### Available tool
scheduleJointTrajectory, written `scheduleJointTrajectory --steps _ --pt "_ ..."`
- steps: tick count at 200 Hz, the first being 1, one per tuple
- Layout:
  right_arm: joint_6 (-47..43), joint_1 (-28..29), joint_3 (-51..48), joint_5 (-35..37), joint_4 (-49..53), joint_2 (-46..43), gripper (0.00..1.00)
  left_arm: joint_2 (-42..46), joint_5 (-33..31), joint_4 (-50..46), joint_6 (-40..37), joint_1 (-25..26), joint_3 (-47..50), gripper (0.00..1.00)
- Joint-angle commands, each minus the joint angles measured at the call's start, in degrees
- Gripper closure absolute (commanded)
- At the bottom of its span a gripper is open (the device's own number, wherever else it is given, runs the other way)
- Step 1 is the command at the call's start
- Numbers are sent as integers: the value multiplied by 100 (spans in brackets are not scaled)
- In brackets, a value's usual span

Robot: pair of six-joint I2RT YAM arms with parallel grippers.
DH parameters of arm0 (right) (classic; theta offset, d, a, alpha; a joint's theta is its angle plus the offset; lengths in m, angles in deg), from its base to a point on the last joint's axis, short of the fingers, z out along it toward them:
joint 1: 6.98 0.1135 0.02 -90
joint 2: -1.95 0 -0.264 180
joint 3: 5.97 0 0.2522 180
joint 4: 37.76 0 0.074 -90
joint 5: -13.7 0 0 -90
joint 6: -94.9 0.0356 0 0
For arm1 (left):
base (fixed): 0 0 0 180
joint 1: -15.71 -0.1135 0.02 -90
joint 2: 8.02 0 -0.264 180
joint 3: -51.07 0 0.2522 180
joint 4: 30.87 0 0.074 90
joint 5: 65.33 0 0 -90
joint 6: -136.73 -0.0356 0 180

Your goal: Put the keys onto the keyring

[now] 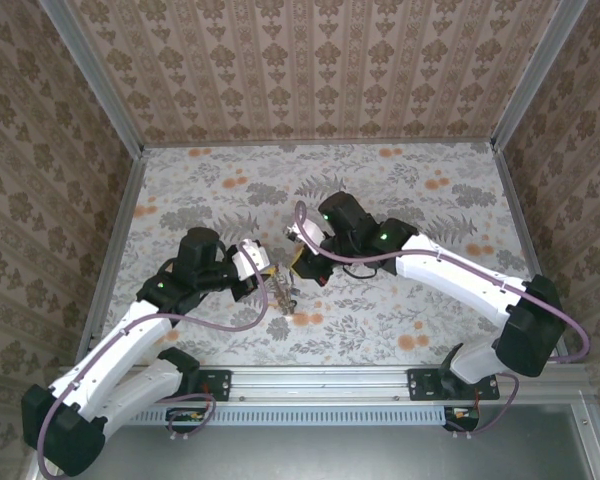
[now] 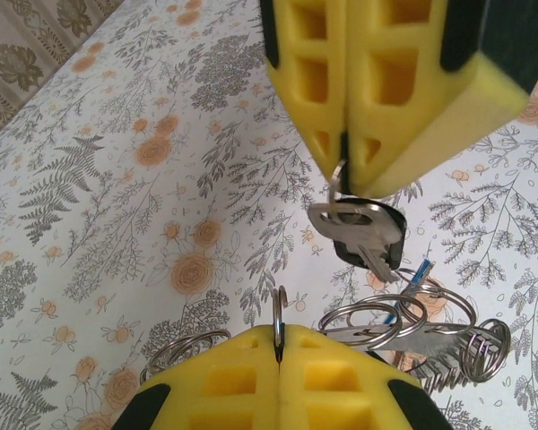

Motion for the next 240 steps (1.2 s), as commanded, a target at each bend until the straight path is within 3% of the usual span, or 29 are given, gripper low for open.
scheduleJointTrajectory --steps 1,240 --pt "118 109 313 -136 140 227 100 41 62 185 -15 51 -206 100" --pt "781 33 826 400 157 652 100 36 166 459 462 139 -232 100"
